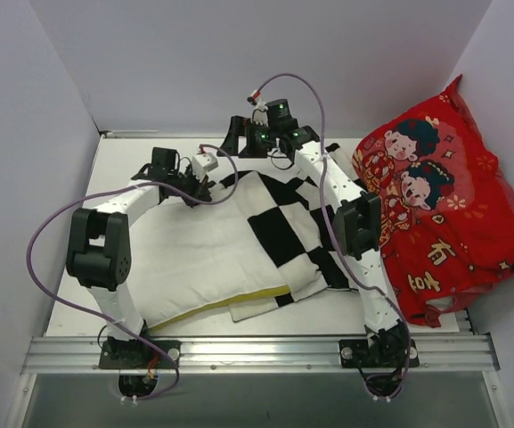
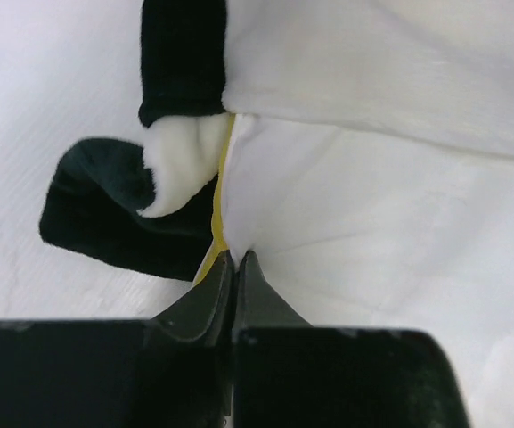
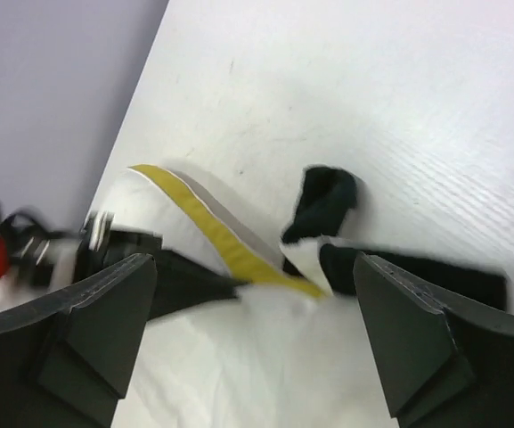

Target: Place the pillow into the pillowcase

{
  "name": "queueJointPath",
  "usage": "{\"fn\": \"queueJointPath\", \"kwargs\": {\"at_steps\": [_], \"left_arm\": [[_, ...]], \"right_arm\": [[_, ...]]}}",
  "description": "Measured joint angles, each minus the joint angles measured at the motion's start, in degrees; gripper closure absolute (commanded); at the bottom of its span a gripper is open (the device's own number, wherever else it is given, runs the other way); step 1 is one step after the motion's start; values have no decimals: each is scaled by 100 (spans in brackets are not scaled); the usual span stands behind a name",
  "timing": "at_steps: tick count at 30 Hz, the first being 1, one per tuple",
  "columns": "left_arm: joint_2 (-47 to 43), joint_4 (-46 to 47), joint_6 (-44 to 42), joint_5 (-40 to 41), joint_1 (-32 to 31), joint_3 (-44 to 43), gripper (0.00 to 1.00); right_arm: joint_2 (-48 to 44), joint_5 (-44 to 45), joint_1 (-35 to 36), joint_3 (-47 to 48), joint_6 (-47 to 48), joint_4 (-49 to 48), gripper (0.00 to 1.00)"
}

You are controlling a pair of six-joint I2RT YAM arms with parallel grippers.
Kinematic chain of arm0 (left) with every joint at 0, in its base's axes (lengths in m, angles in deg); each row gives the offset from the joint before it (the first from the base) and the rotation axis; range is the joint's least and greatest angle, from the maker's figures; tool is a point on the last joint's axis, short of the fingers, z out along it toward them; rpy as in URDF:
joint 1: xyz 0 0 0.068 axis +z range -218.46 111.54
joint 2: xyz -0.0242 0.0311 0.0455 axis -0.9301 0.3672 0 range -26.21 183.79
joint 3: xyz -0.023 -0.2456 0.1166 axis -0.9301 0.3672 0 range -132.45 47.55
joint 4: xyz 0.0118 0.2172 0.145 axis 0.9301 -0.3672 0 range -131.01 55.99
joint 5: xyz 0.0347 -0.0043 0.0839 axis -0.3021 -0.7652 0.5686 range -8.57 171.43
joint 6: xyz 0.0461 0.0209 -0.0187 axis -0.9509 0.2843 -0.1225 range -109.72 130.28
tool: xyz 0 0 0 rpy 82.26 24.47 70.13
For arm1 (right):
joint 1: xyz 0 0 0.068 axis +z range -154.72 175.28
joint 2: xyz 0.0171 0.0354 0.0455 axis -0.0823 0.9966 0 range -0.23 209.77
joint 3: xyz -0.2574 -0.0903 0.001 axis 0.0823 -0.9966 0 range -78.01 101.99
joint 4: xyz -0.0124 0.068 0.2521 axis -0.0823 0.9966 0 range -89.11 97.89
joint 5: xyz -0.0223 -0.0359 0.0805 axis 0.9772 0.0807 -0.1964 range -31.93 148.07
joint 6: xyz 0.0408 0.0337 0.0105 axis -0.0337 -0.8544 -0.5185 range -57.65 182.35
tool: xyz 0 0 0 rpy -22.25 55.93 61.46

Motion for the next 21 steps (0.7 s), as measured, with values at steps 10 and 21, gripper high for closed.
{"fn": "queueJointPath", "kwargs": {"at_steps": [10, 21], "left_arm": [[1121, 590, 1231, 1187, 968, -920, 46], [-2216, -1152, -1084, 184, -33, 787, 20]], "right_arm": [[-2673, 605, -942, -2627, 612, 116, 22], [-5174, 568, -874, -7206, 247, 986, 37]]}}
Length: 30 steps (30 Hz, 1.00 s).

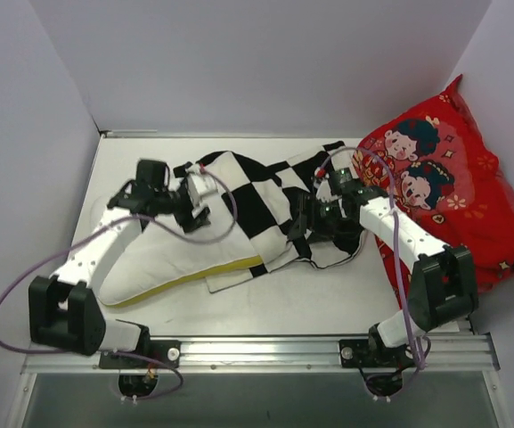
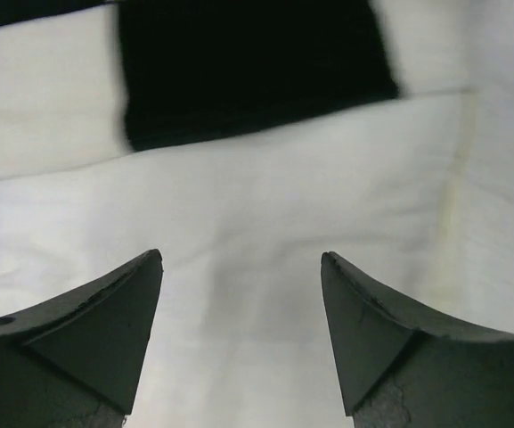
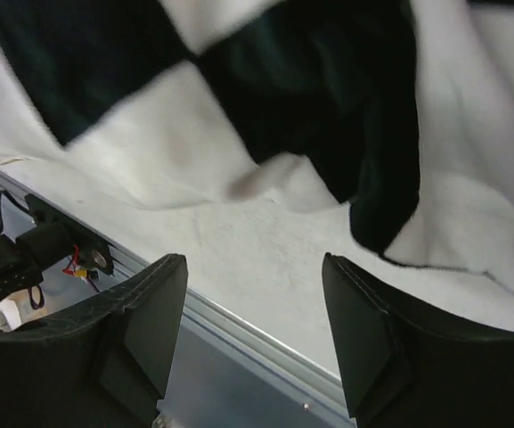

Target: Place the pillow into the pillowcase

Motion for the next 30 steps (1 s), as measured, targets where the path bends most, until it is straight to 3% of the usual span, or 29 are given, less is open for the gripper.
{"fn": "queueJointPath", "kwargs": {"at_steps": [1, 2, 7, 9, 10, 12, 15, 18, 20, 23, 28, 30], "left_arm": [[-330, -184, -229, 15, -293, 308, 5], [-573, -264, -450, 48, -610, 627, 3], [-807, -415, -857, 540, -1615, 1937, 2], [-629, -142, -859, 870, -1853, 2243, 9], [-494, 57, -831, 1021, -1921, 2302, 17], [-188, 468, -658, 1266, -1965, 2282, 54], [308, 702, -411, 1475, -1937, 1958, 100], [671, 522, -195, 1071, -1823, 1427, 100], [844, 341, 2, 702, -1755, 1091, 100], [1051, 136, 332, 190, -1659, 697, 100], [1421, -7, 942, -538, -1421, 339, 100], [1550, -42, 1158, -758, -1276, 227, 100]], "right_arm": [[-2, 2, 26, -245, -98, -33, 37], [-7, 7, 42, -455, -214, -57, 37], [-179, 74, 278, -1327, -610, -527, 34], [-321, 98, 481, -1587, -763, -839, 34], [-361, 111, 562, -1668, -820, -979, 35], [-402, 142, 719, -1814, -914, -1338, 37], [-407, 238, 876, -2081, -1047, -1856, 41], [-407, 461, 1012, -2409, -1237, -2304, 43], [-402, 678, 1067, -2564, -1388, -2566, 31], [-372, 999, 1097, -2771, -1631, -3069, 28], [-61, 1231, 1032, -2815, -1954, -4081, 28], [162, 1220, 997, -2736, -2013, -4439, 35]]}}
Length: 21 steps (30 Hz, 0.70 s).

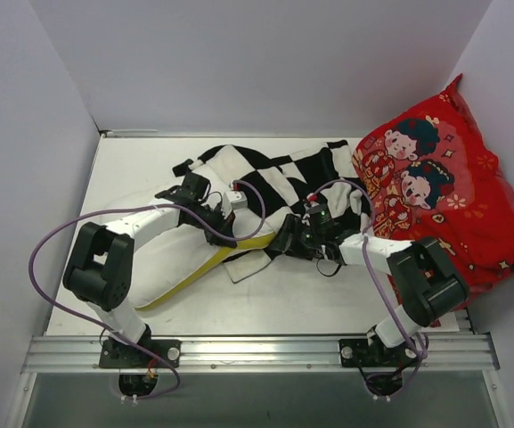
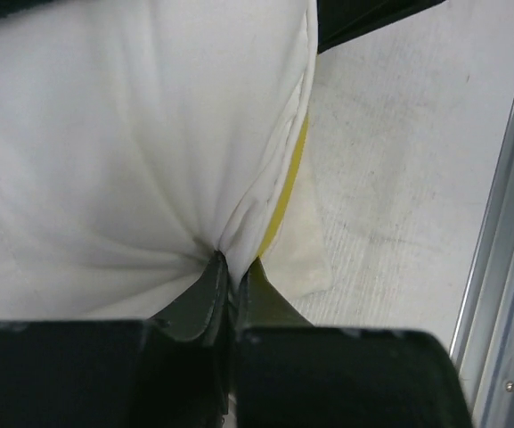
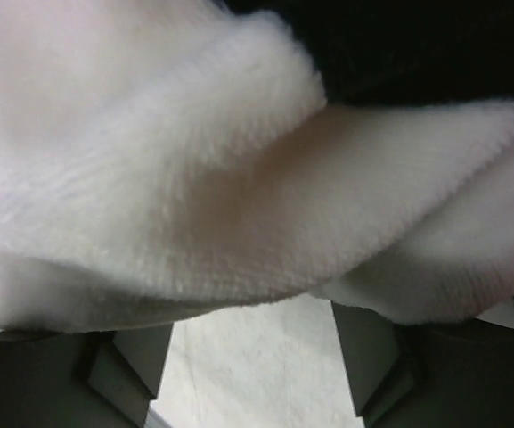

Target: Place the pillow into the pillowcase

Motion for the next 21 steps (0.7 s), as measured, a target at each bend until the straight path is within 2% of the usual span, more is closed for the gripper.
{"fn": "queueJointPath", "kwargs": {"at_steps": [1, 2, 5, 10, 15, 18, 19, 21], "left_arm": [[59, -11, 116, -96, 83, -68, 100], [94, -13, 219, -149, 146, -125, 100], [129, -11, 494, -203, 278, -271, 100], [129, 468, 1416, 133, 212, -299, 100], [323, 1502, 2544, 879, -68, -442, 100], [496, 2109, 3053, 1163, -136, -533, 100], [527, 2240, 3156, 1220, -133, -542, 100], [540, 2448, 3348, 1246, -101, -527, 100]], "right_arm": [[105, -13, -13, 28, -22, -164, 42], [208, -39, -28, 39, -50, -337, 60], [496, -116, -44, 59, -92, -597, 100], [396, -579, 310, 299, -83, -186, 100], [-737, -1187, 1423, 966, 750, 638, 100], [-1405, -1377, 1438, 1062, 1121, 1080, 98], [-1539, -1394, 1316, 1062, 1207, 1248, 66], [-1657, -1255, 927, 988, 1250, 1508, 47]]}}
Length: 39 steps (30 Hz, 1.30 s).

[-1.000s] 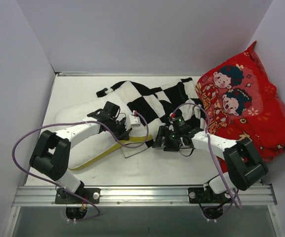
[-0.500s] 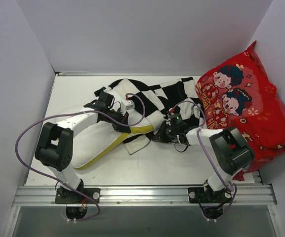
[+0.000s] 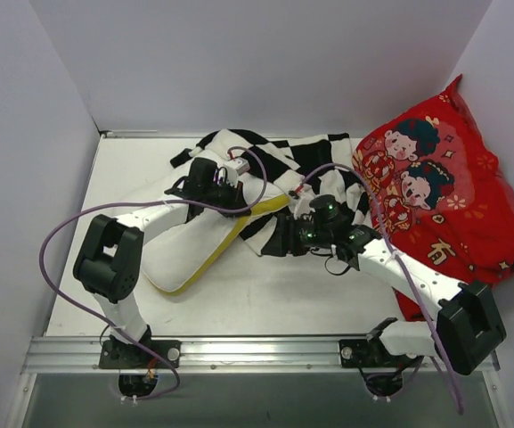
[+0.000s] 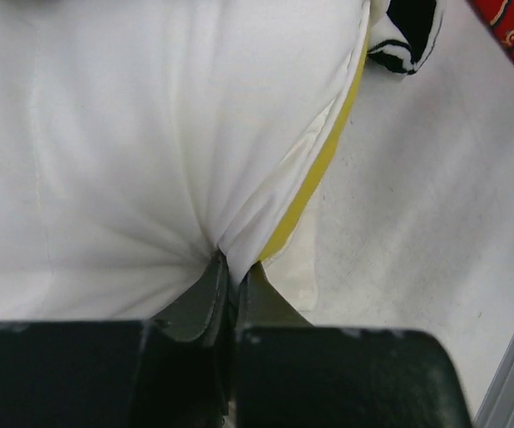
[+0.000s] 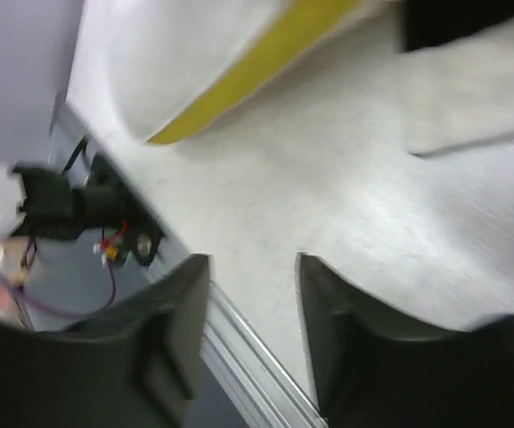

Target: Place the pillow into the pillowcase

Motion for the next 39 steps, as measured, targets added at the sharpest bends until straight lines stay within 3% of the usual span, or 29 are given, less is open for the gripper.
{"fn": "queueJointPath", "kwargs": {"at_steps": [1, 7, 15, 17, 20, 21, 22, 27, 33, 37, 38, 39], "left_arm": [[-4, 76, 57, -15, 20, 28, 100], [-188, 382, 249, -369, 116, 476, 100], [-238, 396, 494, -850, 258, 455, 100], [-238, 356, 568, -935, 334, 385, 100], [-238, 345, 664, -970, 483, 260, 100], [-238, 345, 708, -979, 531, 243, 100], [-238, 332, 754, -988, 575, 229, 100], [-98, 299, 962, -796, 573, 79, 100], [459, 315, 1117, -22, 101, -319, 100], [592, 428, 1338, 164, -83, -229, 100], [575, 505, 1360, 177, -79, -140, 100], [566, 581, 1370, 190, -57, -24, 100]], "right_arm": [[-4, 122, -302, -136, -59, 50, 35], [1010, 734, -1628, -625, -420, -203, 27], [2813, 721, -1766, 151, -807, -1766, 26], [3171, 710, -1742, 433, -866, -2127, 32], [3547, 662, -1716, 726, -870, -2391, 86], [3635, 636, -1709, 789, -903, -2417, 98], [3707, 579, -1705, 841, -942, -2439, 100], [3526, 111, -1488, 793, -1062, -2280, 100], [1878, -476, -157, 616, -380, -1150, 100], [1255, -850, -258, 195, -92, -544, 98], [1213, -909, -409, 94, -39, -393, 86], [1189, -955, -533, 22, -7, -238, 65]]}}
